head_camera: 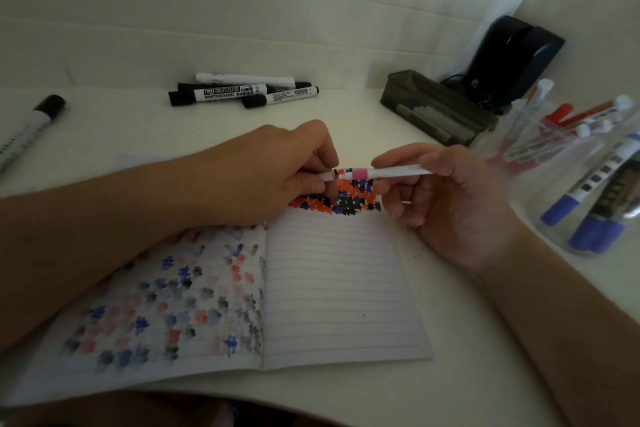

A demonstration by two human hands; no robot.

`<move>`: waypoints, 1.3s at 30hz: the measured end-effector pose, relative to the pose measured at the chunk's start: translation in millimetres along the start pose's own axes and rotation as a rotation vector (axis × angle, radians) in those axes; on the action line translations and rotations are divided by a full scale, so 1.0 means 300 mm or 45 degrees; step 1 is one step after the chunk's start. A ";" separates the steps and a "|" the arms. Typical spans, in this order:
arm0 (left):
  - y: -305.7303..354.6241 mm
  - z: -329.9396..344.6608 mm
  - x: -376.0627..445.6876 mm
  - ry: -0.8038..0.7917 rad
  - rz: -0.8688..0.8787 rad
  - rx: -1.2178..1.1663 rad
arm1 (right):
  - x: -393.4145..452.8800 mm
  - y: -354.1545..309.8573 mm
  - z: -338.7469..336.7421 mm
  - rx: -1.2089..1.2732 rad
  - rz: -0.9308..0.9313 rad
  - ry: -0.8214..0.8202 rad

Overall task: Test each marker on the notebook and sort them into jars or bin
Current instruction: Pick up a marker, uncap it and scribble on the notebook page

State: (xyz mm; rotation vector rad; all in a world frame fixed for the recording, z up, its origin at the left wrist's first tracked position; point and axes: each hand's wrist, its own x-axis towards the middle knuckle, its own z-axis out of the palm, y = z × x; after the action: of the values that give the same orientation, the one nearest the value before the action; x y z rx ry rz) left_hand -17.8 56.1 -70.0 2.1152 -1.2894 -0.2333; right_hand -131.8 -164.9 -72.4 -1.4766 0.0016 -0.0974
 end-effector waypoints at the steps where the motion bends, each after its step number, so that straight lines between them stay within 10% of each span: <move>1: 0.000 0.001 0.000 0.004 0.002 0.012 | 0.001 0.000 0.002 -0.014 0.001 0.003; 17: -0.034 -0.027 0.015 0.326 -0.079 -0.238 | -0.014 -0.006 0.020 -0.387 -0.225 0.240; 26: -0.034 -0.011 0.017 0.296 0.078 0.310 | -0.017 -0.006 0.026 -0.666 -0.305 0.309; 39: -0.049 0.004 0.032 0.437 0.167 0.354 | 0.004 0.033 0.044 -0.706 -0.265 0.249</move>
State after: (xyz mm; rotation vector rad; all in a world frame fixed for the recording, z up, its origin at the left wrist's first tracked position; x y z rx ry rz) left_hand -2.8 52.1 -78.3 2.1635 -1.3008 0.3700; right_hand -129.1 -150.9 -80.9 -2.0130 0.0354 -0.4384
